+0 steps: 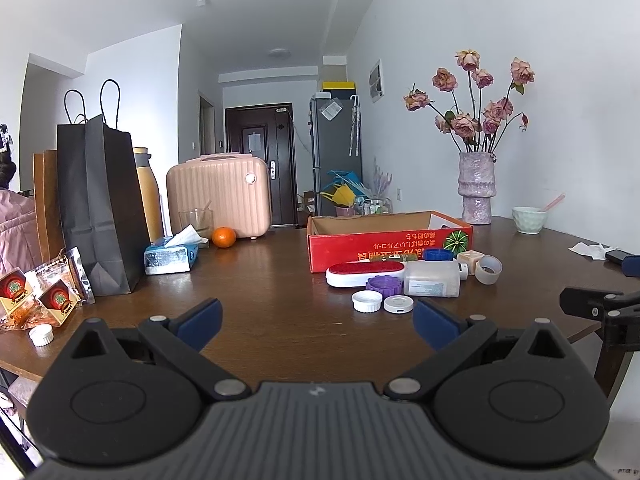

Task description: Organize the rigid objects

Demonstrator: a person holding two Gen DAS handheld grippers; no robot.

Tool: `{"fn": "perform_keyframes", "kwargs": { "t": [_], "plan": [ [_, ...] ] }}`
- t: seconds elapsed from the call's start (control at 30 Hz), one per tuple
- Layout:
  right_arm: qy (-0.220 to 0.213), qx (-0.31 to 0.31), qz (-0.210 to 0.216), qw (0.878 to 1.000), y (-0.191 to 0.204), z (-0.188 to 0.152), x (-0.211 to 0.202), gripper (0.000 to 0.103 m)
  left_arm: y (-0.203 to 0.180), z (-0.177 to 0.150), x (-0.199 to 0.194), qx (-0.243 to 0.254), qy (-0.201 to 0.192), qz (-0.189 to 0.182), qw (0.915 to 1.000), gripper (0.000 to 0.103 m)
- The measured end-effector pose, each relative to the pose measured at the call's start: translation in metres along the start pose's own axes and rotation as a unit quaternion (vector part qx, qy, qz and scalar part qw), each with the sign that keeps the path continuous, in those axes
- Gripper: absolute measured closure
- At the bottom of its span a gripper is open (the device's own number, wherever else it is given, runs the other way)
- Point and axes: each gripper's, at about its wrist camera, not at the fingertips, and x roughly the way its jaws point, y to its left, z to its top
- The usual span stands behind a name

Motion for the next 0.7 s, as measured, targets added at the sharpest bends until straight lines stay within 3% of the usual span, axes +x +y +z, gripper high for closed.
{"fn": "perform_keyframes", "kwargs": {
  "t": [0.7],
  "plan": [
    [0.004,-0.022,0.007,1.000,0.0074,-0.0026,0.0023,0.000,0.0020,-0.0034,0.0061,-0.011,0.020,0.002,0.9997,0.000]
  ]
}}
